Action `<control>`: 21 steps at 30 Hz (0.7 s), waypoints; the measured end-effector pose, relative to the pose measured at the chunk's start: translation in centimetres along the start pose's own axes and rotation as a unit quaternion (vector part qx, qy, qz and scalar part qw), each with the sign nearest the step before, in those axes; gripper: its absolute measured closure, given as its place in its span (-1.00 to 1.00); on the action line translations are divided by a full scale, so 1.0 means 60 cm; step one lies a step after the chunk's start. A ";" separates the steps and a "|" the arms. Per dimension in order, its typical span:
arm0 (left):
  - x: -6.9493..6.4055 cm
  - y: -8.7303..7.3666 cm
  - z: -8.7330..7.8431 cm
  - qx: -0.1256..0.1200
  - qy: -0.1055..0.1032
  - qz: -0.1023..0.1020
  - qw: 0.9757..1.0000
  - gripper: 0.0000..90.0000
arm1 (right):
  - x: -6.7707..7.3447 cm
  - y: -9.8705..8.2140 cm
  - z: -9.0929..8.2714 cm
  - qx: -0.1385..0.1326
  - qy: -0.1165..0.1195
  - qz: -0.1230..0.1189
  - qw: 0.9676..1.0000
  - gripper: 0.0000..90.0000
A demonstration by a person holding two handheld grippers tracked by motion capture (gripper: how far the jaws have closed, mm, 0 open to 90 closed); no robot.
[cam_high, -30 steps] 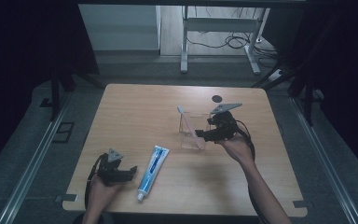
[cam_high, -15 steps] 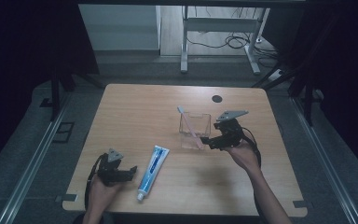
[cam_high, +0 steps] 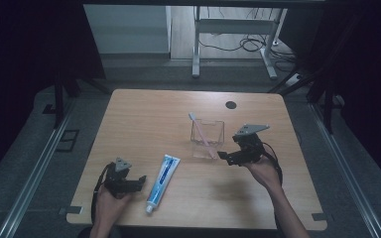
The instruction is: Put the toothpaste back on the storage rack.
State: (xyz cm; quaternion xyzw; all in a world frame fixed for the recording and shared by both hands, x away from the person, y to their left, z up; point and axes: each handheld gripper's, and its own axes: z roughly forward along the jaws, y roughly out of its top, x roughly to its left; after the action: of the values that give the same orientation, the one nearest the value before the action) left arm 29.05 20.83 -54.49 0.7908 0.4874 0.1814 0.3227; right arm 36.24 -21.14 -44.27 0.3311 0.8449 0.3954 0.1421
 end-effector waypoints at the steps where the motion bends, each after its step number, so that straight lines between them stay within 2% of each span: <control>1: 0.000 0.000 0.000 0.000 0.000 -0.001 1.000 -0.70 | 0.000 -0.003 0.000 0.000 -0.001 0.000 1.000 -0.71; 11: 0.000 0.000 0.000 0.000 0.000 -0.002 1.000 -0.70 | 0.003 -0.033 0.001 0.008 -0.002 0.001 1.000 -0.71; 21: 0.000 0.000 0.001 0.000 0.000 -0.001 1.000 -0.71 | -0.005 -0.074 -0.004 0.011 -0.003 0.018 1.000 -0.71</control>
State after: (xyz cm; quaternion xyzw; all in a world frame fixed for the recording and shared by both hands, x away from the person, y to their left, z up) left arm 29.07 20.81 -54.50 0.7905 0.4879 0.1810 0.3229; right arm 34.36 -23.56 -47.48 0.3491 0.8424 0.3880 0.1336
